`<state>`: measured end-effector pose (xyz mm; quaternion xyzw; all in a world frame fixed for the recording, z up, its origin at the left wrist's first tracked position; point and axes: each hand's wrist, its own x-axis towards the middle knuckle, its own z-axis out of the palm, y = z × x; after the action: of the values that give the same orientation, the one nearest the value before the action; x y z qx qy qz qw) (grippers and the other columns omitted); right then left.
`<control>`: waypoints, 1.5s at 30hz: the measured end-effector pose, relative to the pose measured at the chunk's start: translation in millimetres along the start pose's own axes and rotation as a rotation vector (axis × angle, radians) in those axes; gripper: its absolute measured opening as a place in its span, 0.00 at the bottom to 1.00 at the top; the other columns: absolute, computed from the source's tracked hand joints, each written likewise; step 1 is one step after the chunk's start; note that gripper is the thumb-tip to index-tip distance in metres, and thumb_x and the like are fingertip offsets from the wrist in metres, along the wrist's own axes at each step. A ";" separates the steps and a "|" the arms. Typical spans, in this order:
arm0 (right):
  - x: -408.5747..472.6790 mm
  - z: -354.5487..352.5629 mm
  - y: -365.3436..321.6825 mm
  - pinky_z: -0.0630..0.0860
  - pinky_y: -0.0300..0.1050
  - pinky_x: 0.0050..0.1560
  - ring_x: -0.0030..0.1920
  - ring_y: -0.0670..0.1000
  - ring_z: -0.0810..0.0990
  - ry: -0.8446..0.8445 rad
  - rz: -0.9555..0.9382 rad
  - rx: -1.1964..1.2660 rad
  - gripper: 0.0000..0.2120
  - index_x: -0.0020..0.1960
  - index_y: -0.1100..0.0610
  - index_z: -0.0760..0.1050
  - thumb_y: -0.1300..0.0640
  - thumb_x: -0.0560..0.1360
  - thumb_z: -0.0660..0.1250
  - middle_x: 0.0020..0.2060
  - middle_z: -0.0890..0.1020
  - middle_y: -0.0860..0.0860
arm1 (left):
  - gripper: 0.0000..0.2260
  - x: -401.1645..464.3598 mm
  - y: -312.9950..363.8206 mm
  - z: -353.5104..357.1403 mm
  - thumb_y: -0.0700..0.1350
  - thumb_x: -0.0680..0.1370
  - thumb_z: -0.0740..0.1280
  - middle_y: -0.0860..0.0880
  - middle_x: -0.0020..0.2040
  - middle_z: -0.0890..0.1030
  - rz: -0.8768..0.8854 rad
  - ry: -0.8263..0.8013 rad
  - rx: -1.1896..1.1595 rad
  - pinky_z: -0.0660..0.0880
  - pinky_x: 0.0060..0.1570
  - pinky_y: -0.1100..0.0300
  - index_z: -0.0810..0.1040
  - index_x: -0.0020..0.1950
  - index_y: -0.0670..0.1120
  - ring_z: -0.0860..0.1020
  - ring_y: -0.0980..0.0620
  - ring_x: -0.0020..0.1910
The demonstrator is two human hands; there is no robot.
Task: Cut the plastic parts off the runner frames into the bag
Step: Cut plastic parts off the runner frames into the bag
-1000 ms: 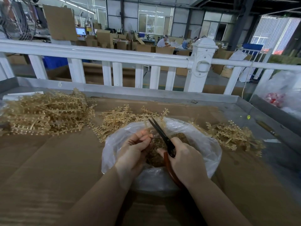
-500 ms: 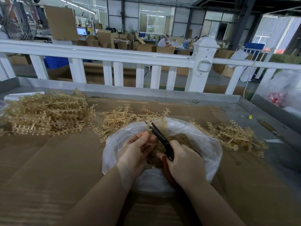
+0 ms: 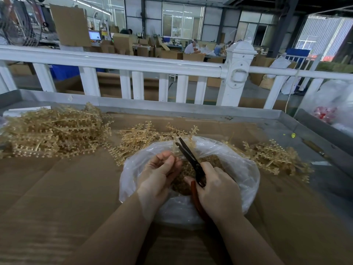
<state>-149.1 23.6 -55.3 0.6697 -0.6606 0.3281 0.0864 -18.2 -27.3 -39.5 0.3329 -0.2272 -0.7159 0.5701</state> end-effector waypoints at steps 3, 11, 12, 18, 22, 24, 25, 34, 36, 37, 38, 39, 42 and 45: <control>-0.4 -0.4 0.5 0.70 0.39 0.36 0.37 0.49 0.76 0.004 -0.002 0.005 0.15 0.53 0.53 0.76 0.44 0.73 0.68 0.36 0.78 0.48 | 0.05 0.8 1.3 0.7 0.32 0.77 0.63 0.46 0.34 0.80 -0.028 0.001 -0.035 0.80 0.43 0.60 0.77 0.47 0.41 0.81 0.53 0.31; -2.6 -4.2 1.3 0.74 0.44 0.39 0.38 0.50 0.76 0.039 -0.073 0.062 0.16 0.51 0.55 0.76 0.43 0.73 0.68 0.36 0.77 0.48 | 0.06 8.1 7.0 1.5 0.37 0.79 0.62 0.48 0.32 0.82 -0.079 0.043 -0.057 0.79 0.38 0.62 0.77 0.46 0.43 0.81 0.55 0.31; -2.8 -3.8 1.4 0.74 0.44 0.40 0.39 0.51 0.76 0.046 -0.063 0.059 0.16 0.51 0.55 0.76 0.44 0.73 0.68 0.37 0.78 0.49 | 0.06 8.6 7.6 1.5 0.37 0.79 0.62 0.49 0.32 0.82 -0.081 0.050 -0.057 0.79 0.38 0.62 0.77 0.45 0.43 0.81 0.56 0.30; -3.1 -4.2 2.0 0.74 0.46 0.45 0.43 0.52 0.77 0.067 -0.043 0.086 0.18 0.54 0.57 0.76 0.43 0.74 0.66 0.40 0.79 0.51 | 0.07 10.7 7.5 2.5 0.40 0.80 0.62 0.51 0.31 0.80 -0.073 0.063 -0.074 0.77 0.40 0.62 0.78 0.44 0.45 0.79 0.59 0.28; -3.2 -3.9 1.1 0.74 0.46 0.44 0.44 0.52 0.77 0.024 -0.055 0.071 0.18 0.55 0.55 0.76 0.43 0.74 0.66 0.41 0.79 0.50 | 0.05 11.5 6.2 0.9 0.38 0.78 0.64 0.51 0.32 0.82 -0.070 0.054 -0.060 0.78 0.38 0.64 0.79 0.45 0.45 0.80 0.57 0.32; -3.2 -3.0 1.4 0.74 0.46 0.43 0.43 0.53 0.77 0.026 -0.041 0.064 0.17 0.54 0.55 0.75 0.43 0.74 0.66 0.40 0.79 0.50 | 0.05 11.0 6.2 -2.1 0.37 0.77 0.65 0.50 0.35 0.83 -0.075 0.019 -0.051 0.78 0.40 0.63 0.79 0.49 0.44 0.80 0.56 0.35; -3.2 -2.6 1.3 0.74 0.46 0.43 0.43 0.53 0.77 0.025 -0.036 0.060 0.17 0.54 0.55 0.75 0.43 0.74 0.66 0.40 0.79 0.50 | 0.07 11.0 6.1 -3.3 0.36 0.76 0.65 0.50 0.36 0.83 -0.078 -0.001 -0.053 0.78 0.41 0.63 0.79 0.52 0.43 0.80 0.56 0.36; -3.1 -5.8 -1.3 0.75 0.44 0.42 0.43 0.50 0.77 -0.029 -0.098 0.028 0.18 0.56 0.52 0.75 0.41 0.74 0.64 0.42 0.79 0.48 | 0.09 5.6 4.9 0.1 0.31 0.78 0.60 0.42 0.48 0.79 -0.028 -0.025 0.006 0.73 0.59 0.54 0.76 0.54 0.39 0.78 0.48 0.46; -2.6 -4.9 -1.6 0.75 0.43 0.42 0.44 0.50 0.77 -0.059 -0.101 0.000 0.17 0.56 0.51 0.74 0.41 0.74 0.64 0.42 0.79 0.48 | 0.09 3.3 4.8 0.5 0.31 0.79 0.58 0.41 0.47 0.78 -0.017 -0.016 0.012 0.70 0.62 0.50 0.76 0.51 0.40 0.77 0.47 0.46; -2.3 -4.7 -1.8 0.75 0.43 0.43 0.44 0.49 0.77 -0.072 -0.100 -0.007 0.17 0.56 0.51 0.74 0.41 0.75 0.64 0.43 0.79 0.48 | 0.09 2.4 4.5 0.9 0.30 0.79 0.58 0.41 0.46 0.78 -0.012 -0.013 0.018 0.70 0.62 0.50 0.75 0.51 0.39 0.77 0.46 0.46; -2.1 -4.6 -1.9 0.75 0.43 0.43 0.44 0.49 0.77 -0.081 -0.100 -0.012 0.17 0.56 0.51 0.74 0.41 0.75 0.63 0.43 0.79 0.47 | 0.09 1.5 4.1 1.6 0.30 0.79 0.58 0.41 0.46 0.78 -0.007 -0.010 0.022 0.71 0.61 0.50 0.76 0.50 0.39 0.77 0.46 0.45; -2.0 -4.6 -1.8 0.75 0.42 0.43 0.44 0.49 0.76 -0.085 -0.102 -0.016 0.16 0.56 0.51 0.74 0.41 0.75 0.64 0.43 0.79 0.47 | 0.09 0.7 3.6 2.1 0.30 0.79 0.58 0.41 0.45 0.78 -0.002 -0.004 0.024 0.73 0.58 0.52 0.76 0.49 0.39 0.77 0.46 0.45; -1.8 -4.9 -0.6 0.73 0.41 0.42 0.43 0.48 0.76 -0.084 -0.109 -0.025 0.16 0.56 0.51 0.74 0.41 0.74 0.63 0.43 0.79 0.47 | 0.09 0.2 2.5 3.6 0.30 0.79 0.58 0.43 0.42 0.79 0.018 0.025 0.031 0.79 0.46 0.59 0.76 0.46 0.40 0.79 0.49 0.41; -1.2 -5.0 0.5 0.73 0.41 0.43 0.44 0.48 0.77 -0.102 -0.109 -0.028 0.17 0.56 0.50 0.73 0.40 0.75 0.62 0.43 0.79 0.47 | 0.10 -1.1 2.3 5.1 0.30 0.78 0.59 0.44 0.39 0.80 0.032 0.039 0.030 0.80 0.39 0.61 0.76 0.45 0.40 0.81 0.52 0.35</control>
<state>-151.1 27.3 -52.3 0.7190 -0.6314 0.2792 0.0799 -20.2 -27.1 -34.3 0.3517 -0.2318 -0.6967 0.5807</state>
